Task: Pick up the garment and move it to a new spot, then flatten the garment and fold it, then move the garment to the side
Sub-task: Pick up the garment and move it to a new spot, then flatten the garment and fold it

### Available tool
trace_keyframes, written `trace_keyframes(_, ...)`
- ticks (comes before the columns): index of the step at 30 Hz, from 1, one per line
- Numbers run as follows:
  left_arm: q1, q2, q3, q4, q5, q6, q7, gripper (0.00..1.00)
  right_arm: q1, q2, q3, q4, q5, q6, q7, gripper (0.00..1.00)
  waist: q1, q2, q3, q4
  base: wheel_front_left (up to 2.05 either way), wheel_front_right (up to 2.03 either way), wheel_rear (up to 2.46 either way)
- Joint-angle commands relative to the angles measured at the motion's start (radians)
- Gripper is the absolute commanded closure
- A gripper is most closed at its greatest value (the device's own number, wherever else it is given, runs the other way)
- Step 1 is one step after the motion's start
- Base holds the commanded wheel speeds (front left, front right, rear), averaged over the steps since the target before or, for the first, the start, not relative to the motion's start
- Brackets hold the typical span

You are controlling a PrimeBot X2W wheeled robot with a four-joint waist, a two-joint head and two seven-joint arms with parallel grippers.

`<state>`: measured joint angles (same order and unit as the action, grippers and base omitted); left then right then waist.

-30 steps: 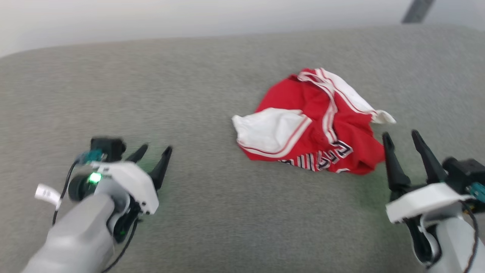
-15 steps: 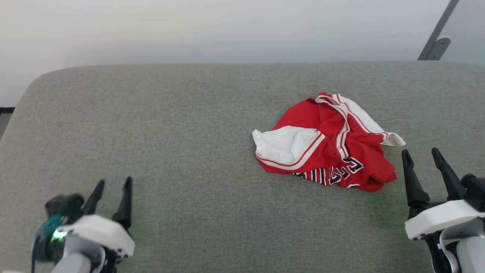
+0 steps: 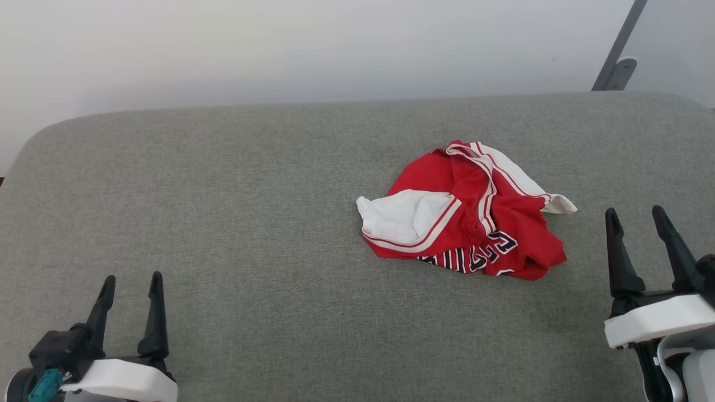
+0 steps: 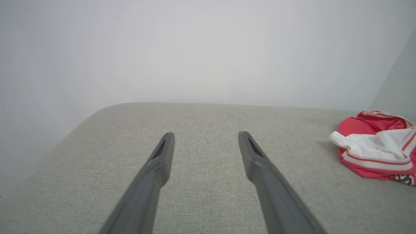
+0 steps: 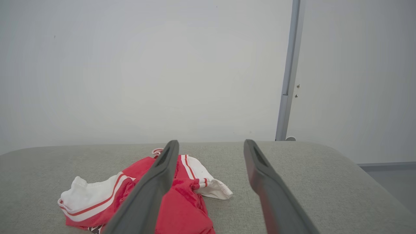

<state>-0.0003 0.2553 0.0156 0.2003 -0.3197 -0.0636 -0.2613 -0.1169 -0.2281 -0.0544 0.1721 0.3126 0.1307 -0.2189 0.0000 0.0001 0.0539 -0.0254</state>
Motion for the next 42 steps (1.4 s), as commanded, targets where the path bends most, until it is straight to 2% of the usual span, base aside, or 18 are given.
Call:
trace_keyframes(1, 0.009, -0.015, 0.017, -0.010, 0.012, -0.009, -0.005, 0.00, 0.002, 0.005, -0.001, -0.010, -0.009, 0.000, 0.007, 0.00, 0.0000, -0.0001, 0.004, -0.003, 0.00, 0.00, 0.00)
trace_keyframes(13, 0.010, -0.099, 0.089, 0.001, 0.104, -0.055, -0.005, 0.00, 0.001, 0.013, -0.002, -0.012, -0.009, 0.000, 0.027, 0.00, 0.0000, -0.0001, 0.030, -0.010, 0.00, 0.00, 0.00)
trace_keyframes(19, -0.021, -0.126, 0.096, -0.006, 0.120, -0.063, -0.005, 0.00, -0.063, -0.039, 0.024, -0.006, -0.016, 0.000, 0.084, 0.00, 0.0000, -0.0001, 0.072, -0.005, 0.00, 0.00, 0.00)
trace_keyframes(24, -0.053, -0.149, 0.078, 0.000, 0.126, -0.067, -0.005, 0.00, -0.188, -0.157, 0.100, 0.021, 0.013, 0.000, 0.202, 0.00, 0.0000, -0.0001, 0.138, 0.015, 0.00, 0.00, 0.00)
trace_keyframes(32, -0.121, -0.175, 0.033, 0.023, 0.117, -0.067, -0.005, 0.00, -0.416, -0.389, 0.309, 0.135, 0.178, 0.000, 0.451, 0.00, 0.0000, -0.0001, 0.245, 0.065, 0.00, 0.00, 0.00)
trace_keyframes(39, -0.168, -0.182, 0.003, 0.033, 0.102, -0.068, -0.006, 0.00, -0.555, -0.511, 0.521, 0.221, 0.383, 0.000, 0.685, 0.00, 0.0000, -0.0001, 0.310, 0.108, 0.00, 0.00, 0.00)
trace_keyframes(42, -0.179, -0.185, -0.003, 0.035, 0.103, -0.068, -0.006, 0.00, -0.595, -0.541, 0.569, 0.250, 0.441, 0.000, 0.750, 0.00, 0.0000, -0.0001, 0.336, 0.119, 0.00, 0.00, 0.00)
